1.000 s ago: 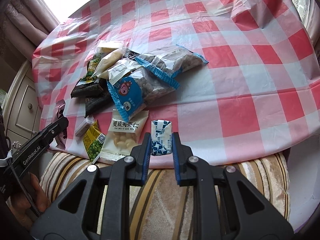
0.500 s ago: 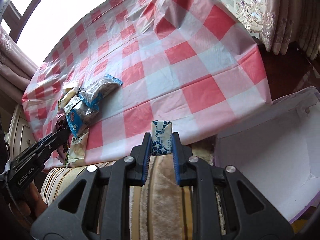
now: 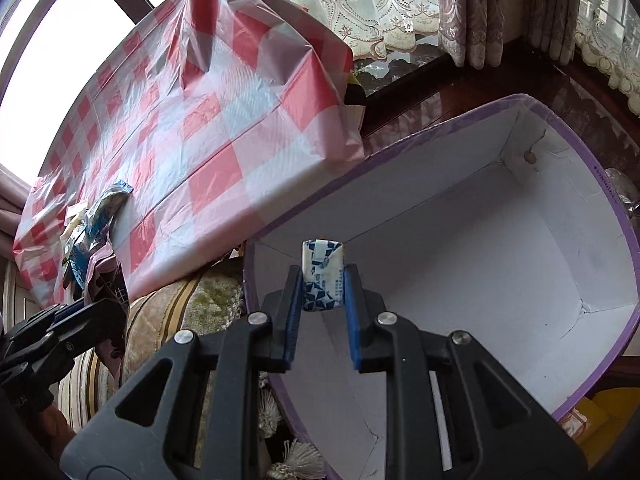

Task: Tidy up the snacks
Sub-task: 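Carry both snacks to the white box and open both tools to drop them, then move both open tools back over the snack pile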

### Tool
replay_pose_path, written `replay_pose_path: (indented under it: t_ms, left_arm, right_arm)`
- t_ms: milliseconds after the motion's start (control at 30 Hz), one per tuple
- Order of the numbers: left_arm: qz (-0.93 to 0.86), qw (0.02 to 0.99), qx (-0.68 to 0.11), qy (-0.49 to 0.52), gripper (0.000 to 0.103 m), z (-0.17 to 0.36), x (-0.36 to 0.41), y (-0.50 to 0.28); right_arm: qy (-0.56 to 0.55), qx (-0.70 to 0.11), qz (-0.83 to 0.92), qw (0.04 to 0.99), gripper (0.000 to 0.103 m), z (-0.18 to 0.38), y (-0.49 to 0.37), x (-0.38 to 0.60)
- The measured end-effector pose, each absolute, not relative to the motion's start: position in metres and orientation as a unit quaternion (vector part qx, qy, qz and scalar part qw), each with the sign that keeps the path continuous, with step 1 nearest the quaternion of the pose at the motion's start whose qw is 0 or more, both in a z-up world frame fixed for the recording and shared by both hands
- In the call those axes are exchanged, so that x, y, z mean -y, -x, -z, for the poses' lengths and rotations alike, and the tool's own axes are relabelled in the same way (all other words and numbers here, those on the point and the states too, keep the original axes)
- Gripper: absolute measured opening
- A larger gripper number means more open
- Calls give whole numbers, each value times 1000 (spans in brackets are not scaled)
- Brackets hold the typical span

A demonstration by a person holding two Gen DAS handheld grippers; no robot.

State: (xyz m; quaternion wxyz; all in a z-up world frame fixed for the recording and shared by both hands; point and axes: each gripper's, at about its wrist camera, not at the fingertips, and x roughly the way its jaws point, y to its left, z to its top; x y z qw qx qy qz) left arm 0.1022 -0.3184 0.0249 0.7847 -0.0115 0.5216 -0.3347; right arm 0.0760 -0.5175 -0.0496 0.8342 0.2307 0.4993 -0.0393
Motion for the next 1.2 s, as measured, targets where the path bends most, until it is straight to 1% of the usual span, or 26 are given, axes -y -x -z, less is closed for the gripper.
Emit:
replay_pose_path:
  t_ms: [133,233,267,300,333,367,400,467,567,633,700,833,1000,1100,1200]
  left_arm:
    - [367,764,-530,10,18,-22,336,-95]
    - [390,747,-538,13,21,-19,344,-92]
    - [394,742,-542,12,23,-18,346,-92]
    - [395,739,-545,10,31,-16,346,-91]
    - [393,739,-547,10,38,-16,347,-91]
    - [391,741,-547,11,55,-15,346,-92]
    - [387,745,-543,13,69,-17,344,-93]
    - [378,757,-532,16,76,-23,338,-93]
    - [353,774,-525,6,78,-26,332,-95]
    - [334,785,-521,-3,78,-28,327,-96]
    - [306,801,-514,-18,78,-32,322,-95]
    - [256,832,-490,-38,78,-39,307,-93]
    - [219,865,-451,-3,78,-52,272,-94]
    - [223,874,-431,26,78,-59,248,-93]
    - [201,880,-429,36,78,-62,224,-94]
  right_arm:
    - [-238,-503,56,829,24,54,-70,532]
    - [-249,-507,69,822,24,58,-68,539]
    - [-253,-510,73,819,27,59,-67,540]
    - [-255,-513,75,816,38,61,-67,541]
    - [-254,-515,77,815,46,63,-68,541]
    - [-252,-516,80,815,64,63,-68,541]
    - [-249,-514,82,817,71,63,-68,540]
    - [-244,-512,80,820,71,60,-69,537]
    - [-230,-511,79,824,73,53,-70,532]
    - [-215,-506,80,832,76,47,-69,526]
    - [-191,-498,89,841,81,38,-69,519]
    - [-139,-492,121,851,82,23,-74,501]
    - [-83,-457,119,878,89,2,-77,476]
    - [-72,-437,93,892,89,-9,-79,463]
    - [-75,-432,63,897,89,-16,-82,450]
